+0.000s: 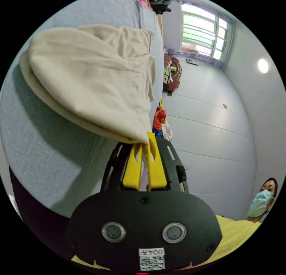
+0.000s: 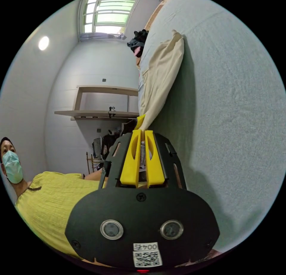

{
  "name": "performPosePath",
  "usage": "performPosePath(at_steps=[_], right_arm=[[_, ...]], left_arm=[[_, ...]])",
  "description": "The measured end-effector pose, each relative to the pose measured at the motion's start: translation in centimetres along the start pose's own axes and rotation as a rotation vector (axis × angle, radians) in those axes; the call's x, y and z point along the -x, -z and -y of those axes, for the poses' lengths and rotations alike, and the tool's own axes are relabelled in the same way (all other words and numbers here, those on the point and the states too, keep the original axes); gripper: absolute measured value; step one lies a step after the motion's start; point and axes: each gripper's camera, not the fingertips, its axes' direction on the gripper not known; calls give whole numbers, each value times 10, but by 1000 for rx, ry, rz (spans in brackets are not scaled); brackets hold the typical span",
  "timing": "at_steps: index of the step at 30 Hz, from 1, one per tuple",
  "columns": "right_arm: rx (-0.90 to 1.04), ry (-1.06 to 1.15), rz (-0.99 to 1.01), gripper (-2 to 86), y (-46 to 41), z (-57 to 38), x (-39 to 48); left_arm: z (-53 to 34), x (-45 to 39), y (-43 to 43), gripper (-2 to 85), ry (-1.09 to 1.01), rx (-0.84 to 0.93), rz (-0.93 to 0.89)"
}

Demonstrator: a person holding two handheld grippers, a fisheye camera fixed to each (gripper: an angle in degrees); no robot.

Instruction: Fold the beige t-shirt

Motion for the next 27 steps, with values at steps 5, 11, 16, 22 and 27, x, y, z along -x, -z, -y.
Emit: performPosePath(at_steps=[5,11,16,22,27], right_arm=[[7,-167,149,167,2,30,-74],[10,-194,240,193,-33,102,-109],[7,-187,273,156,-79,146,-114],[-65,-153,484,39,-137,159,-123],[-28,38,582,27,-199,158,-46]], left_arm=[[-13,-17,21,42,-17,-28,-33],[-46,-14,52,43,9,-25,-62],[-80,-1,75,42,9,-43,-55],[-121,21,113,41,-22,-99,-17],[-156,33,170,37,-136,-228,-40]])
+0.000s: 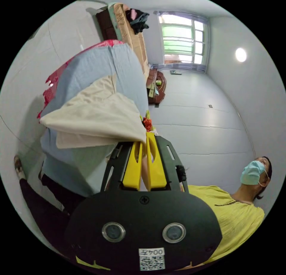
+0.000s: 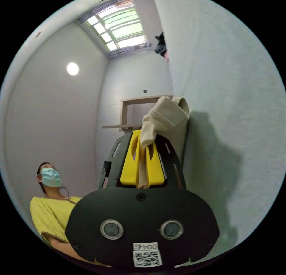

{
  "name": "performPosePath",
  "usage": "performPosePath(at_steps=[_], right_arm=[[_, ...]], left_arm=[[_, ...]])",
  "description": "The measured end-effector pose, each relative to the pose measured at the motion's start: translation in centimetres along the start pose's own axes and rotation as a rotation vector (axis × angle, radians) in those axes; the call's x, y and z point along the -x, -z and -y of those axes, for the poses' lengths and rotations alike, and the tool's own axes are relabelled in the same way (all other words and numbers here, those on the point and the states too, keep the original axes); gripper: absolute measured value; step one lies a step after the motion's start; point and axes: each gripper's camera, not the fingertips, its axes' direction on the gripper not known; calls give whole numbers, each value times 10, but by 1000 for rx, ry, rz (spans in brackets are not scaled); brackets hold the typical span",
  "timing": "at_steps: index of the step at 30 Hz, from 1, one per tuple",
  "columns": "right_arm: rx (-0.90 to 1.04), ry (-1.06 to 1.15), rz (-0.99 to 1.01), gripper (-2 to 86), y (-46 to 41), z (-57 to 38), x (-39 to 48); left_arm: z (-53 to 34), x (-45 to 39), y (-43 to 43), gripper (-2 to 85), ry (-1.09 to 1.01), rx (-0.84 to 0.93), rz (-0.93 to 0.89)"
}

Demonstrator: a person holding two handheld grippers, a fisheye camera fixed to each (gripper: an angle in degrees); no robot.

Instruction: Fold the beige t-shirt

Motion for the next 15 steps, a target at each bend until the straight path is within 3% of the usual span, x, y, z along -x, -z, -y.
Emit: performPosePath(at_steps=[7,15], right_arm=[[210,164,138,29,-216,-24,42],[398,194,126,26,-532,-111,24]], left_arm=[[-36,15,112,39,-97,-112,-84],[-93,52,324,40,-154,-223,-85]])
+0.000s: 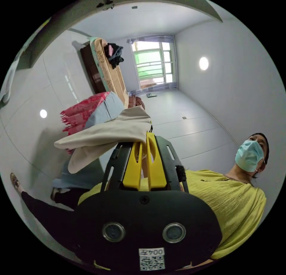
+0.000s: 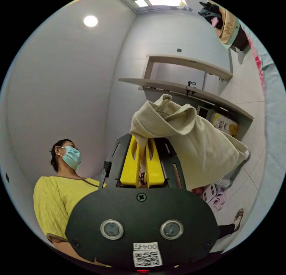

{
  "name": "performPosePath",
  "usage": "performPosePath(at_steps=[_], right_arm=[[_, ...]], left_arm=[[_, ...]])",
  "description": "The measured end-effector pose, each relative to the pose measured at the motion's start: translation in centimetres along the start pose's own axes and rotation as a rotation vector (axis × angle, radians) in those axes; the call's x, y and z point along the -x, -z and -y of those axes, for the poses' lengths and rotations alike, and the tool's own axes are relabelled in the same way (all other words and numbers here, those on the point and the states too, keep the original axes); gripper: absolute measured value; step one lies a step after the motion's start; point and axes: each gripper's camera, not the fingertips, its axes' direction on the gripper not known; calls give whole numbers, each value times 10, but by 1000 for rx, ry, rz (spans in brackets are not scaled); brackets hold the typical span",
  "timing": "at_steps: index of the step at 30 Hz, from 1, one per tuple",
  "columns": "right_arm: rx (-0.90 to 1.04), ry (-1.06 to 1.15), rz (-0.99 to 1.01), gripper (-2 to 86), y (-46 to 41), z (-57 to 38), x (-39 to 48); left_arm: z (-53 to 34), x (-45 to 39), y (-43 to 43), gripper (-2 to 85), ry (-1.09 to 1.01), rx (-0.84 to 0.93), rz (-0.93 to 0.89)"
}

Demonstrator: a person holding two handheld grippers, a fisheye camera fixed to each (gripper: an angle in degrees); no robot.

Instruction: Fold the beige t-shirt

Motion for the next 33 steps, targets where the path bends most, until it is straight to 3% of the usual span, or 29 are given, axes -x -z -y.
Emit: performPosePath(at_steps=[9,16,26,33], right_arm=[[254,-83,24,22,-425,41,-144],[470,-97,39,14,-730,101,-257],[631,-213,-46,15,-1108,210,-484],[697,-78,-78,19,-1371,295,-548]], left_arm=[[-14,24,247,41,-12,-235,88],[6,57,379,41,7,-416,121],[106,136,532,38,117,-576,131],[230,146,664,39,64,-622,147]])
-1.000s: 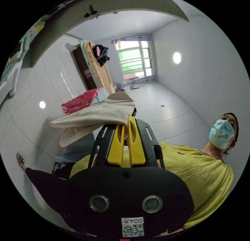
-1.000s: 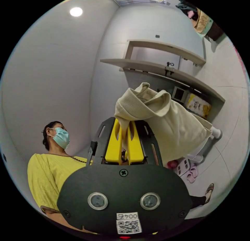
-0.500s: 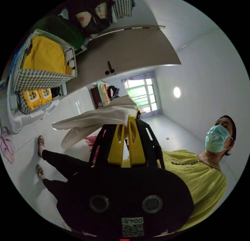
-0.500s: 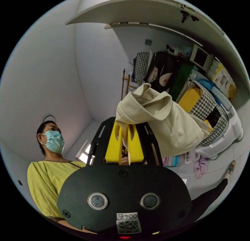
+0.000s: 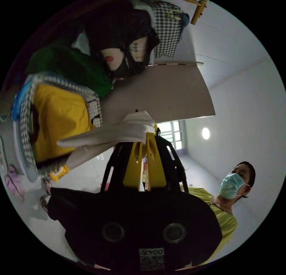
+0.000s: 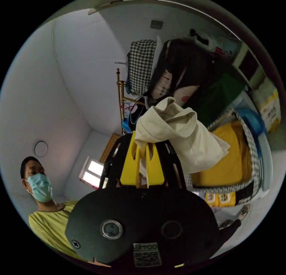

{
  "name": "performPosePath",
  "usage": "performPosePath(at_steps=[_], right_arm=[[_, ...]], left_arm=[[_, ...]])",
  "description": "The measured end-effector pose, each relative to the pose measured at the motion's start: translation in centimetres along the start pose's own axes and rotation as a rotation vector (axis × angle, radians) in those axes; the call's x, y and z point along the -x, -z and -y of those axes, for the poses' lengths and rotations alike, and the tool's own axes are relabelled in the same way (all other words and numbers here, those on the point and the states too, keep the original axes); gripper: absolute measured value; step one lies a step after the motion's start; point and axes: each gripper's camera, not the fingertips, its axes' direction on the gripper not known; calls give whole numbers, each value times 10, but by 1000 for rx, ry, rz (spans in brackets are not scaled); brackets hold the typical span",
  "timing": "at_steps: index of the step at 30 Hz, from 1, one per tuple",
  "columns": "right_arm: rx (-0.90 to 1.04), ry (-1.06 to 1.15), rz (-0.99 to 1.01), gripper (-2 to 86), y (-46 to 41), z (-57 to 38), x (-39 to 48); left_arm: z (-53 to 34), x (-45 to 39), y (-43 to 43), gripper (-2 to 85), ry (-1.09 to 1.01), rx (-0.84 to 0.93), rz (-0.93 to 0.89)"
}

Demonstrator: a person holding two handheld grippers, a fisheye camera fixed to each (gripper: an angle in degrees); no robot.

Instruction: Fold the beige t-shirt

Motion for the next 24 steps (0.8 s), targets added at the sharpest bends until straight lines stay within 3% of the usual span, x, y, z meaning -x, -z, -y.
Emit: performPosePath(at_steps=[6,10,14,24], right_arm=[[-3,129,-238,20,-98,103,-35],[118,-54,-481,13,-163,104,-165],[199,-356,-560,12,-199,86,-303],[129,-379,-547,12,-254,127,-329]], left_arm=[[100,28,17,40,-17,87,52],[115,127,18,40,194,157,114],[110,234,8,38,417,310,280],[123,253,11,35,431,372,267]])
